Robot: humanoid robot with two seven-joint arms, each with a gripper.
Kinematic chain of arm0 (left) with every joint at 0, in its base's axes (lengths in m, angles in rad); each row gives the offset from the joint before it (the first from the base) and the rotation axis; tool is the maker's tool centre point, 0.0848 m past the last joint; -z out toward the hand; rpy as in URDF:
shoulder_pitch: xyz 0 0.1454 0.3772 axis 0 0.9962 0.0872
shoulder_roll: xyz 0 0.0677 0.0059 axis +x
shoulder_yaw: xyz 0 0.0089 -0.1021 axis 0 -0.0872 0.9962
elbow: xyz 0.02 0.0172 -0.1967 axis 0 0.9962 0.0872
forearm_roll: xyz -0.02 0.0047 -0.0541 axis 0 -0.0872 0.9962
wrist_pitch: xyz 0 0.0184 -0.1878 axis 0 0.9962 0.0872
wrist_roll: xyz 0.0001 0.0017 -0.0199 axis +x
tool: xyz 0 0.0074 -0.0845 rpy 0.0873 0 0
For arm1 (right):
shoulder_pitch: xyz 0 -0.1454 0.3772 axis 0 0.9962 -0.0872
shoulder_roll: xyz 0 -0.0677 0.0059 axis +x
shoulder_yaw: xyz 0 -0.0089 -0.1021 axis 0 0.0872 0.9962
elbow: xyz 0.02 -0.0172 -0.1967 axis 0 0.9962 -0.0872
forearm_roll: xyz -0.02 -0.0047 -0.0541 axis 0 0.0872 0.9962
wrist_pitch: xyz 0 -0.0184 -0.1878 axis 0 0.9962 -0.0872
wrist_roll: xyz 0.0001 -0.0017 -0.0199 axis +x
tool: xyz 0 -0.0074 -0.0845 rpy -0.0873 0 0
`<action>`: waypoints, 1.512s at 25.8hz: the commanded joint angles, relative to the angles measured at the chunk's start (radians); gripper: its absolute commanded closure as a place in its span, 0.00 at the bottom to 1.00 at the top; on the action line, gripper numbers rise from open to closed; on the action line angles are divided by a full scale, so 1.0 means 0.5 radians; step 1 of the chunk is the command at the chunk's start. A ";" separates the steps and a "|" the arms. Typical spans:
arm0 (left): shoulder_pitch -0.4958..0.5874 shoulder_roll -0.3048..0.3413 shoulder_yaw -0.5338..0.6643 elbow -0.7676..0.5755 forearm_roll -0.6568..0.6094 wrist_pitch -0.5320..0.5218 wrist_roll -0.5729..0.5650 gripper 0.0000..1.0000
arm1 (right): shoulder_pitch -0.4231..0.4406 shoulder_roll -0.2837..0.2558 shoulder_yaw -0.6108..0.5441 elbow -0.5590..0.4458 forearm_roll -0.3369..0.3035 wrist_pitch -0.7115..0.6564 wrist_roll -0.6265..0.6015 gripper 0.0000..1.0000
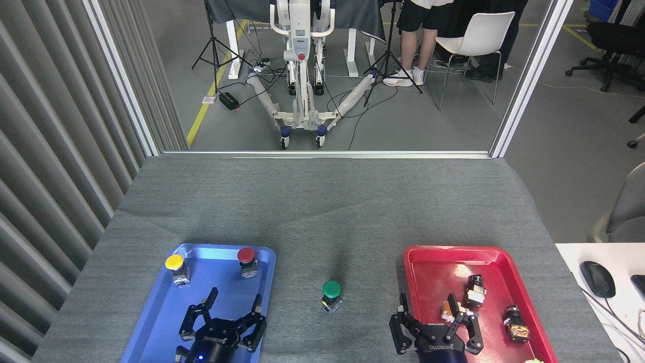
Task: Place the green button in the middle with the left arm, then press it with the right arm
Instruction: 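Move the right gripper from the red tray over the green button, then press down on the green button with the right gripper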
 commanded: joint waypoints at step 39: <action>0.121 0.156 0.151 -0.138 0.130 0.080 0.011 0.00 | -0.617 0.252 0.548 1.091 0.074 0.131 0.009 1.00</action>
